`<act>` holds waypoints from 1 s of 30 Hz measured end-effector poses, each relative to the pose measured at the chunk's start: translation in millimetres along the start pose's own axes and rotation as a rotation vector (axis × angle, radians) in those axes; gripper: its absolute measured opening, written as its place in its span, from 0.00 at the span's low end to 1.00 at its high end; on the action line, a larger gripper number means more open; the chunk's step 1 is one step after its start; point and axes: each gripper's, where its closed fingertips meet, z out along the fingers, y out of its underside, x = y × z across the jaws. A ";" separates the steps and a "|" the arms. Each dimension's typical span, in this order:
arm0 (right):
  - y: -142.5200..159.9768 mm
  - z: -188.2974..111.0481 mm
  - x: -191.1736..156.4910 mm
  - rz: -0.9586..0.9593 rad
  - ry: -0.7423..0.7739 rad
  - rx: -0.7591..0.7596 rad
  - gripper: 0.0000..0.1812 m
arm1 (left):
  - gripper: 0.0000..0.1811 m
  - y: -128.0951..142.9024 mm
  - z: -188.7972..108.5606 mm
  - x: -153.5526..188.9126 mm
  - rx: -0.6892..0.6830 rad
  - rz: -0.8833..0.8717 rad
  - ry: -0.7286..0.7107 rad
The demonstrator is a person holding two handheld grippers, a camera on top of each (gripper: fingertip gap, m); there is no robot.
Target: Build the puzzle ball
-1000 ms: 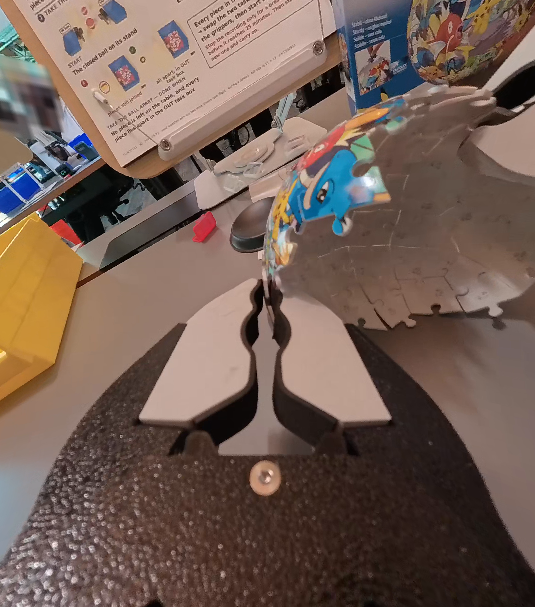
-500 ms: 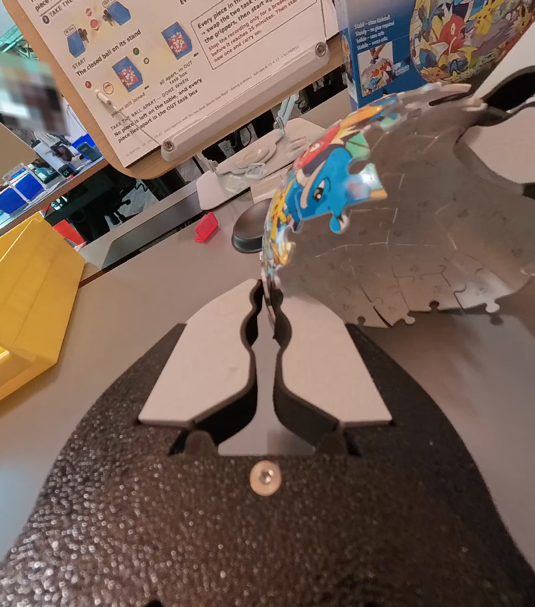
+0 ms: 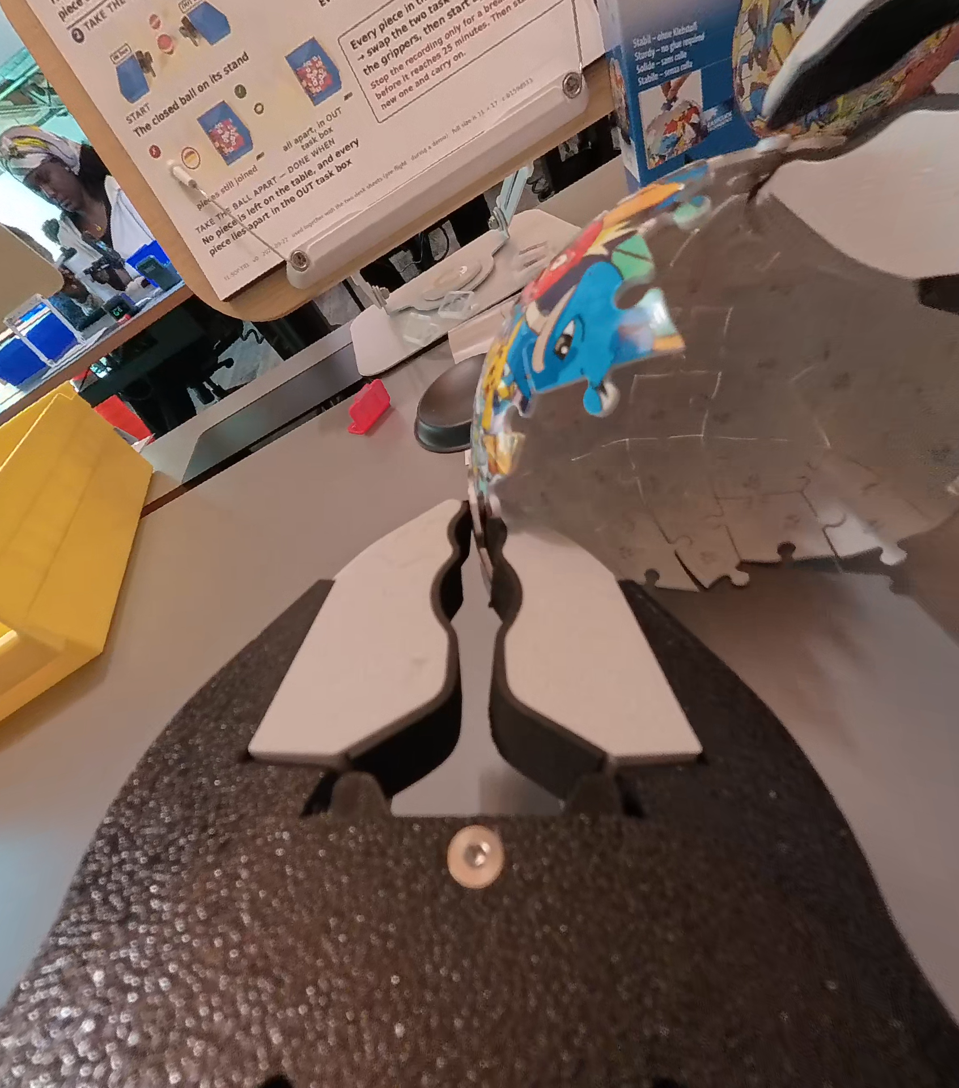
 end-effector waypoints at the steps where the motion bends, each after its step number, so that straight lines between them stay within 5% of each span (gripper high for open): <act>1: -0.2 0.3 -0.4 0.003 -0.004 0.003 0.07 | 0.02 0.0 0.0 0.0 -0.001 -0.001 0.001; 14: 0.1 4.3 -2.4 0.039 -0.049 0.022 0.03 | 0.02 0.2 0.5 0.8 -0.001 0.009 0.003; 17: 3.7 4.5 3.5 0.057 -0.016 0.020 0.15 | 0.02 0.2 0.4 0.5 0.000 0.004 0.005; 30: 7.6 13.1 -0.8 -0.021 -0.119 0.023 0.13 | 0.02 0.4 0.3 0.4 -0.001 0.002 0.006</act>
